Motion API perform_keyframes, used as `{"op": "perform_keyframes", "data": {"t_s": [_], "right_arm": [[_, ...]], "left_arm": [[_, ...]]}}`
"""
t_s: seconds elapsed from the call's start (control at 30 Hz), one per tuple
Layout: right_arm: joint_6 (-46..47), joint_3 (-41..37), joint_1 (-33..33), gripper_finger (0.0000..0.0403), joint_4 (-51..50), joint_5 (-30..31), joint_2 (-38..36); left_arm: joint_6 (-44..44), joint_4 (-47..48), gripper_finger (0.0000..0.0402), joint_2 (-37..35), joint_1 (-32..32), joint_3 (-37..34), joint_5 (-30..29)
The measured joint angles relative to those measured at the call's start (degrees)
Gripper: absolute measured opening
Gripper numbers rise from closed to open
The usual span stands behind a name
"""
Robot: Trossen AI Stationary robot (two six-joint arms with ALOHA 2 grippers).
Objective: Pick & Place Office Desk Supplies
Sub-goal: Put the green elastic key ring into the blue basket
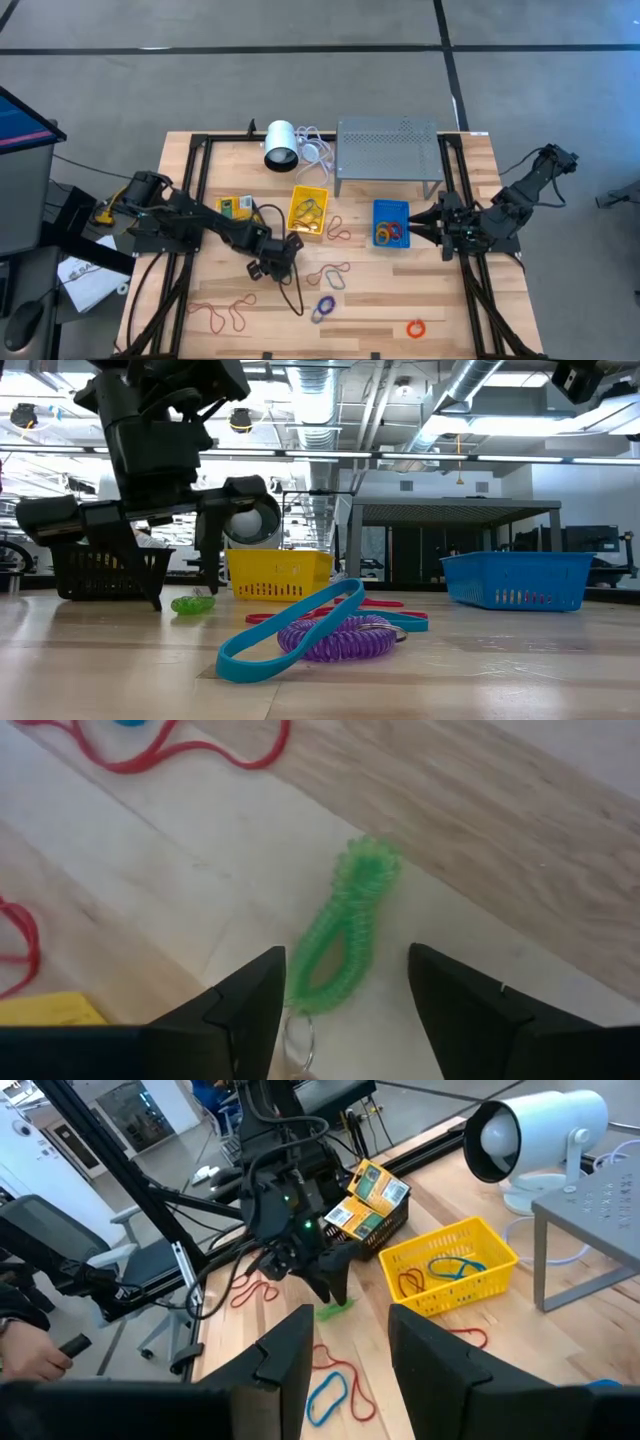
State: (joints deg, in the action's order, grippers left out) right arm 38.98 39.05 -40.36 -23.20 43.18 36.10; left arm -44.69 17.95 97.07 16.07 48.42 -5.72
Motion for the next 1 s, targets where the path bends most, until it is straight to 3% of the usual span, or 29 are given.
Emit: {"op": "perform_keyframes", "data": {"t_s": [0.27, 0.63, 1.0], "right_arm": [[-0.39, 0.02, 0.01, 0.0127, 0.13, 0.02, 0.0], [-0.42, 0.02, 0.03, 0.0127, 0.15, 0.04, 0.02], [-0.65, 0.02, 0.03, 0.0127, 1.86, 0.17, 0.0]], "left_arm": [[-0.11, -0.72, 0.0166, 0.3, 0.05, -0.09, -0.78], [0.26, -4.82, 0.0018, 0.66, 0.09, -0.29, -1.25], [4.85, -4.1, 0.001, -0.21, 2.82, -0.24, -1.09]]}}
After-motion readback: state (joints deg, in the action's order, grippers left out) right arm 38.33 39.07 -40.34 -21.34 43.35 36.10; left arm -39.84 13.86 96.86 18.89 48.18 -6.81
